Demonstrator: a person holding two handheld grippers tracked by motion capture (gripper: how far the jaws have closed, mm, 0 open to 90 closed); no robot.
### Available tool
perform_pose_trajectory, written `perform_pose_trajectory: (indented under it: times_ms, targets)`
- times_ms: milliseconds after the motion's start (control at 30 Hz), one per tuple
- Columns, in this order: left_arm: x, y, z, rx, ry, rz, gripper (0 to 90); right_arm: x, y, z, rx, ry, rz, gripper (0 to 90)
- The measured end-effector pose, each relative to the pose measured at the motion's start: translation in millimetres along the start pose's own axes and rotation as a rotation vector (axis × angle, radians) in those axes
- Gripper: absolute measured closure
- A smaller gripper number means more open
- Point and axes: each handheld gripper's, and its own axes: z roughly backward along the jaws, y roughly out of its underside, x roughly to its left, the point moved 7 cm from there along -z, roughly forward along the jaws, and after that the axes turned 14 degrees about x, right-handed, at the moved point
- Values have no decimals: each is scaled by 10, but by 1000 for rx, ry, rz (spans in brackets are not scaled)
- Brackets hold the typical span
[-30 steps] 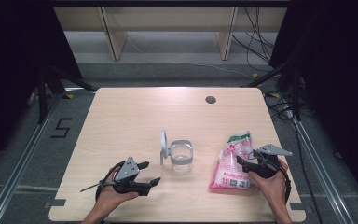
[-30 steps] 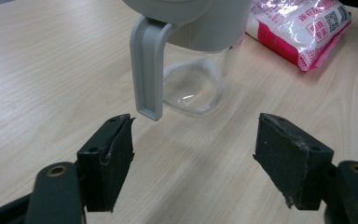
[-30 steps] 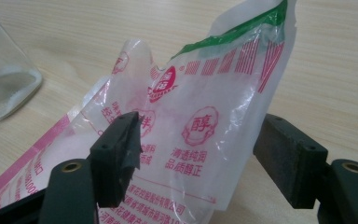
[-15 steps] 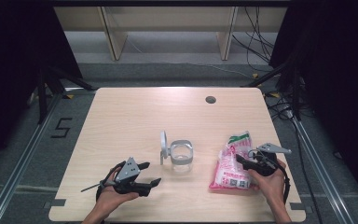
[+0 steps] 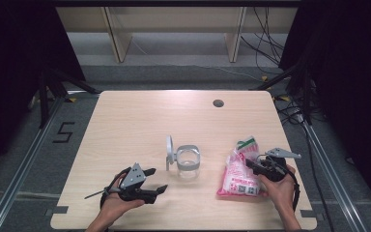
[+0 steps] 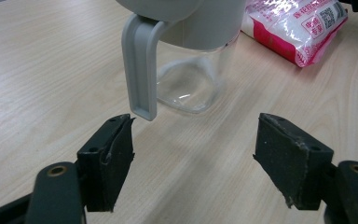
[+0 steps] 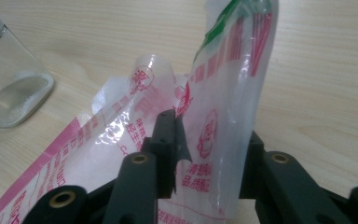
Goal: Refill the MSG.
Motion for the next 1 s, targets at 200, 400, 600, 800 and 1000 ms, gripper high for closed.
perform_pose_trajectory:
  times_ms: [200, 400, 600, 800, 1000]
  targets:
    - [-2, -2, -4, -5, -1, -1, 272, -34, -30, -21, -8, 26, 41, 772]
    - [-1, -3, -9, -3, 1, -11, 271, 32, -15, -18, 21, -2, 19, 833]
    - [-3, -3, -10, -4, 1, -8, 271, 9, -31, -41, 14, 9, 55, 888]
    - [-11, -6, -11, -8, 1, -3, 272, 56, -14, -18, 30, 6, 39, 900]
    - [-15, -5, -10, -8, 1, -1, 271, 58, -48, 8, -2, 4, 90, 900]
